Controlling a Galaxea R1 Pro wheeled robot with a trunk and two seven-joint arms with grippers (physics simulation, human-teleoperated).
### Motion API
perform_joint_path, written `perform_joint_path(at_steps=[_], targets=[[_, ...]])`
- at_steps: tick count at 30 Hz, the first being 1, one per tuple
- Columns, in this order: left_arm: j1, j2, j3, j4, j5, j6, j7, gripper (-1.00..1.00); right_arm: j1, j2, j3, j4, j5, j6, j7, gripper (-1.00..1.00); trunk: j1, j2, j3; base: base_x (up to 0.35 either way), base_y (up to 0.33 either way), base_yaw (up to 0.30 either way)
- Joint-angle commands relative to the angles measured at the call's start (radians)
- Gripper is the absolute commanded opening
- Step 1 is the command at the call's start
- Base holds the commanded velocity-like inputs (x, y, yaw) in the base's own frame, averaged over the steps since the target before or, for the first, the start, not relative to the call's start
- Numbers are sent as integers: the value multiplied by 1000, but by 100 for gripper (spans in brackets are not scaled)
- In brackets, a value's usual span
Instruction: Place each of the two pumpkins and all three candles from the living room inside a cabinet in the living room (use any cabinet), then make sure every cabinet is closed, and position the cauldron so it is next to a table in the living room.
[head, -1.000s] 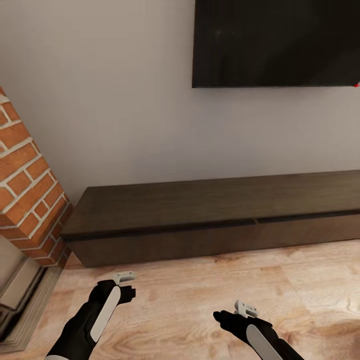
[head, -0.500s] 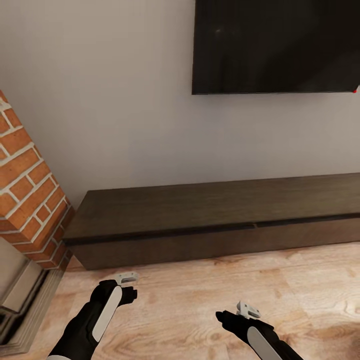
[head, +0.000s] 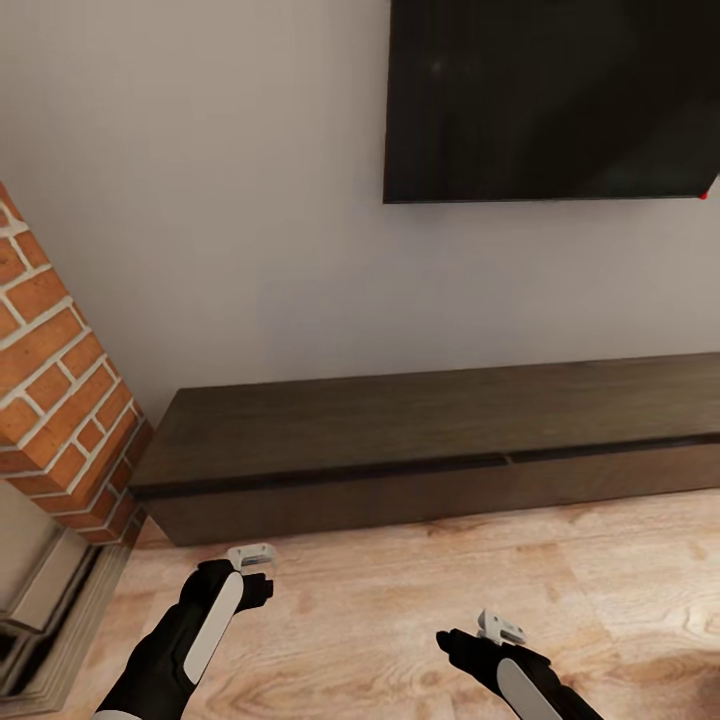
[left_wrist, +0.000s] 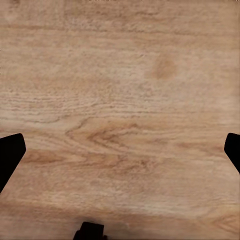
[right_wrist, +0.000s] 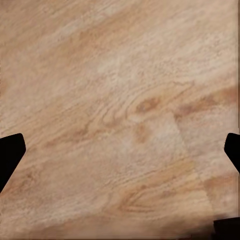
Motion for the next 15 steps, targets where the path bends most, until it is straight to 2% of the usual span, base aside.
perform_joint_path(at_steps=[1, 5, 10, 15], targets=[[0, 0, -1, -1, 11, 2, 10, 100, -1, -1, 4, -1, -8, 0, -9, 100, -4, 7, 2, 0, 0, 0], [0, 0, -1, -1, 11, 2, 10, 100, -1, -2, 4, 2, -7, -8, -10, 100, -19, 35, 15, 0, 0, 0], [0, 5, 1, 0, 11, 2, 10, 100, -1, -3, 8, 6, -7, -88, -10, 100, -39, 70, 31, 0, 0, 0], [0, 5, 1, 1, 11, 2, 10, 100, -1, -3, 7, 21, -7, -99, -9, 100, -58, 105, 46, 0, 0, 0]])
